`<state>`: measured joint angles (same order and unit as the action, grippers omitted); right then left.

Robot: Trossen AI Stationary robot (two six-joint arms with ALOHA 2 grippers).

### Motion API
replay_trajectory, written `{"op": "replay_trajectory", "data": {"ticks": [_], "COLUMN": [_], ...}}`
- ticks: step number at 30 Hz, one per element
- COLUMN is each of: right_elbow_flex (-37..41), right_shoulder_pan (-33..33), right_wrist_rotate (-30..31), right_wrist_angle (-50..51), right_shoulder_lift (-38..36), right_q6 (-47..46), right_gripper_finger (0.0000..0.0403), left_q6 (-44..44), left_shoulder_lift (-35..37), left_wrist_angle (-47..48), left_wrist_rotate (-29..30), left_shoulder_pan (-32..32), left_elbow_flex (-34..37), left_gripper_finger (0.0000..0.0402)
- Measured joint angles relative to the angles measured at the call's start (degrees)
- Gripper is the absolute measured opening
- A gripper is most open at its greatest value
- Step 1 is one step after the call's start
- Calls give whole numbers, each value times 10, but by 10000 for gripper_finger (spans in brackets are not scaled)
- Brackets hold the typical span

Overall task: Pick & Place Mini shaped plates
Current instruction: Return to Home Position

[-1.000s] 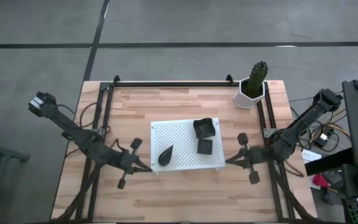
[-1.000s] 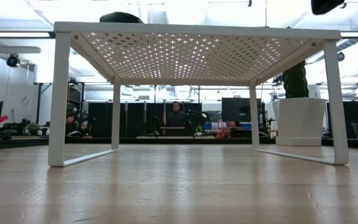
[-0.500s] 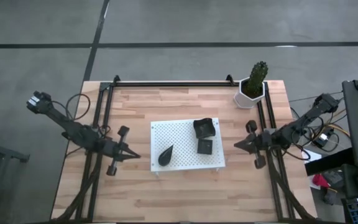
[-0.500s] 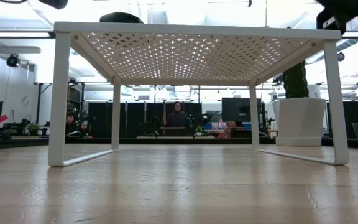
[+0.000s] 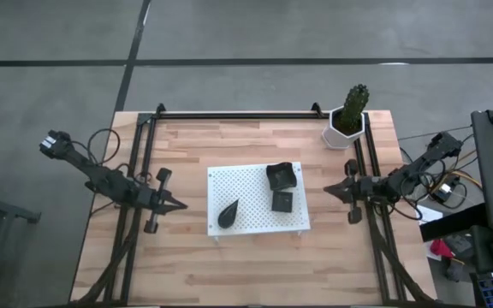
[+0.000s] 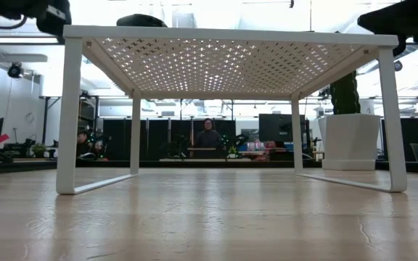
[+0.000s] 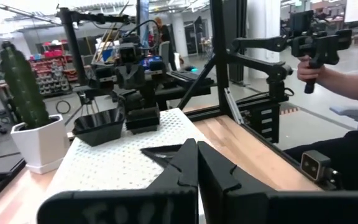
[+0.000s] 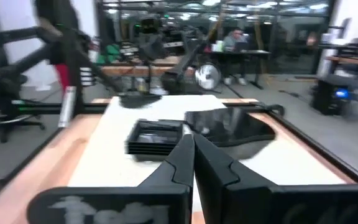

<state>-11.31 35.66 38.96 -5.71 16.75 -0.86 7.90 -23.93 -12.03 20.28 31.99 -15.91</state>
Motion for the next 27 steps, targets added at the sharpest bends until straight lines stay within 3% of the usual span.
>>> {"op": "replay_trajectory", "data": {"ticks": [12,19,27], "right_elbow_flex": [7,11,30], "right_shoulder_pan": [-5,-45,-130], "right_wrist_rotate": [-18,-52,-144], "right_wrist_angle": [22,59,73], "right_shoulder_lift": [-67,-105,-118], "right_q6": [22,13,-9], "right_gripper_finger": [8,8,8], "left_q6": [11,-13,-50], "left_shoulder_lift": [126,163,170], "left_wrist_angle": [11,37,19], "left_wrist_rotate": [1,-56,-132], "left_shoulder_pan": [-54,-118,-201], "left_elbow_flex": [62,84,126], "left_gripper_finger": [0,0,0]}}
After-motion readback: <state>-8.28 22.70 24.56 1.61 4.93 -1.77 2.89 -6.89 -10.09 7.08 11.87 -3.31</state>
